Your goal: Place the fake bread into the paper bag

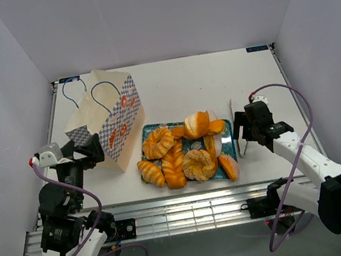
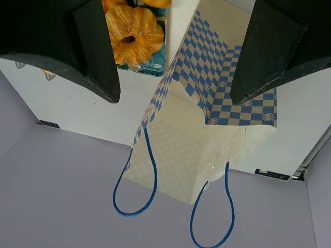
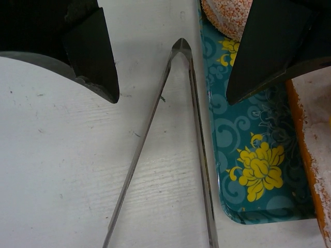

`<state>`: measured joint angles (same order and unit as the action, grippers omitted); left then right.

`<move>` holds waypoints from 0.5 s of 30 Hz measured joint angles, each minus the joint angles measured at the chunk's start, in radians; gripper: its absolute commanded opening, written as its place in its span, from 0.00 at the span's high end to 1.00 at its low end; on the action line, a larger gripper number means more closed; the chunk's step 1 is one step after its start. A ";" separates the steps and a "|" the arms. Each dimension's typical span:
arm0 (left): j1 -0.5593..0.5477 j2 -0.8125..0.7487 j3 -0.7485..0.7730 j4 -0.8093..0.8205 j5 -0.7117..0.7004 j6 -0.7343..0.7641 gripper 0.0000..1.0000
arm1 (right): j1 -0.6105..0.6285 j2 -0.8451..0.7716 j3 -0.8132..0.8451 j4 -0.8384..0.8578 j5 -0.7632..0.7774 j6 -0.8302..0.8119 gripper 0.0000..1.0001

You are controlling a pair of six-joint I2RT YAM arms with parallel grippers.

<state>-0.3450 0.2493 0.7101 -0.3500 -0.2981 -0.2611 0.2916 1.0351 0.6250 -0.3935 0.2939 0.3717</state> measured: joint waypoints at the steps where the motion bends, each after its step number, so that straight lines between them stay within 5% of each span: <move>1: -0.003 -0.003 -0.002 0.000 0.000 0.000 0.02 | 0.000 0.026 -0.001 0.015 -0.002 0.000 0.10; 9: -0.026 -0.030 -0.003 0.000 -0.008 0.002 0.02 | -0.010 0.150 -0.003 0.113 -0.014 -0.002 0.00; 15: -0.033 -0.030 -0.007 0.000 -0.009 0.003 0.02 | -0.046 0.205 -0.028 0.172 -0.041 0.000 0.11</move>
<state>-0.3782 0.2195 0.7029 -0.3500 -0.3069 -0.2584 0.2455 1.2400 0.5972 -0.2211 0.2527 0.3714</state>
